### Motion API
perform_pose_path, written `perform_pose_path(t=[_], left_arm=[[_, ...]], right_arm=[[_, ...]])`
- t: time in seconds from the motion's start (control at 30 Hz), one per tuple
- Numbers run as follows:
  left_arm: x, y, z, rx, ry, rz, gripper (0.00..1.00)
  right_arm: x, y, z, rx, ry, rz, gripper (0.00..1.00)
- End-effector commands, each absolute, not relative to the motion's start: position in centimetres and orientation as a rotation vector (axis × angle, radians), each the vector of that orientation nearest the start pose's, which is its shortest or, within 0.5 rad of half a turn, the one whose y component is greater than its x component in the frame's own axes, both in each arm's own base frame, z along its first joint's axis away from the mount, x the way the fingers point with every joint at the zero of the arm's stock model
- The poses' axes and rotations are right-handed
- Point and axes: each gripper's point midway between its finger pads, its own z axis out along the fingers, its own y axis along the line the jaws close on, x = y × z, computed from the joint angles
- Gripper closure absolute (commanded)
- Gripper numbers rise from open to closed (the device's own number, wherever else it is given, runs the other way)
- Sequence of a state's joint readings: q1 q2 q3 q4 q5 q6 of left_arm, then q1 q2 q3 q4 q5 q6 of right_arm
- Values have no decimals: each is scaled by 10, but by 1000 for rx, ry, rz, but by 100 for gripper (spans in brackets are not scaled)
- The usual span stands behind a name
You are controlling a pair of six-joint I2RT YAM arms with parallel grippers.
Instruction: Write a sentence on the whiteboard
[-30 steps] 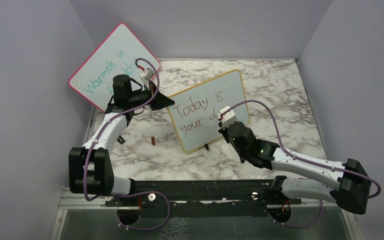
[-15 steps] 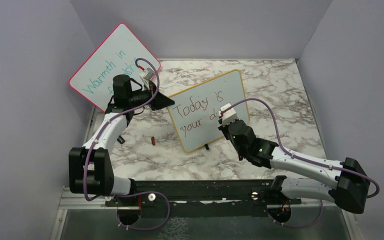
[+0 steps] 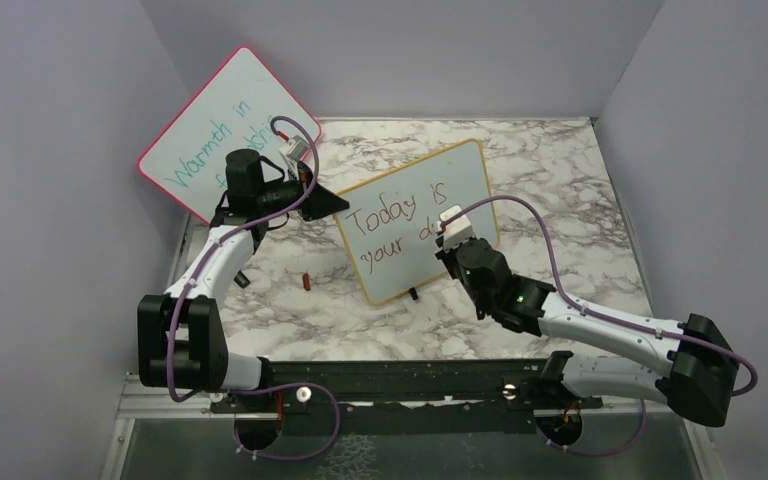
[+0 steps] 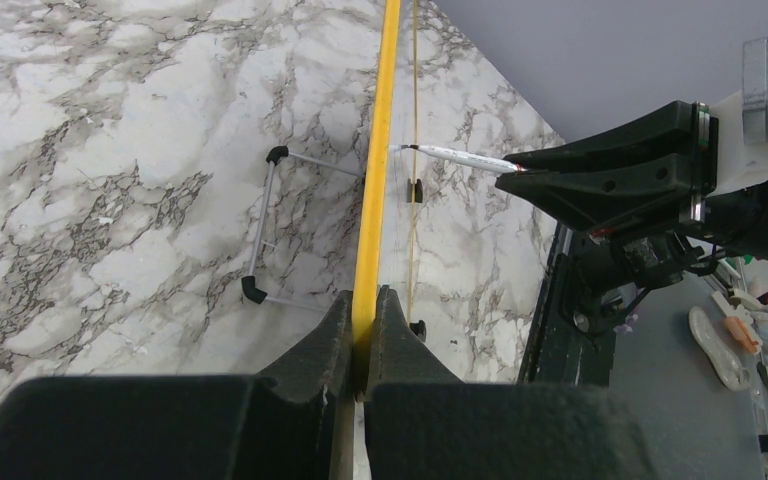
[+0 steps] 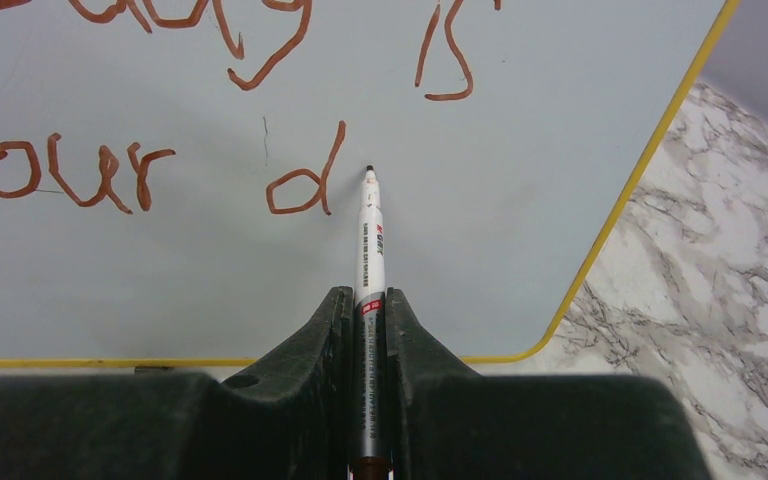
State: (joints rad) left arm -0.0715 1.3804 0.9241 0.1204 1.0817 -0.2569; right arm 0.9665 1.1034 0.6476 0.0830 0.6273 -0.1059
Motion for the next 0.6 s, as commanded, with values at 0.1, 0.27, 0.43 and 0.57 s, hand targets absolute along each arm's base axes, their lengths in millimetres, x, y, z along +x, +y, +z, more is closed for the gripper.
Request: perform_pose_path(t=[0.1,0.27,0.43,0.57], left_arm=[[338,-177,206,555,1888,-1173,100],[338,-177,206,554,1890,-1174,100],[338,-177,206,554,1888,-1173,100],[338,-176,206,553,1890,-1173,100]], right_arm=[[278,225,183,-617,1754,38,100],[275,229,176,-653,1775,55,99],[269,228,171,-672,1800,72,99],[265,224,169,-672,1816,75,100]])
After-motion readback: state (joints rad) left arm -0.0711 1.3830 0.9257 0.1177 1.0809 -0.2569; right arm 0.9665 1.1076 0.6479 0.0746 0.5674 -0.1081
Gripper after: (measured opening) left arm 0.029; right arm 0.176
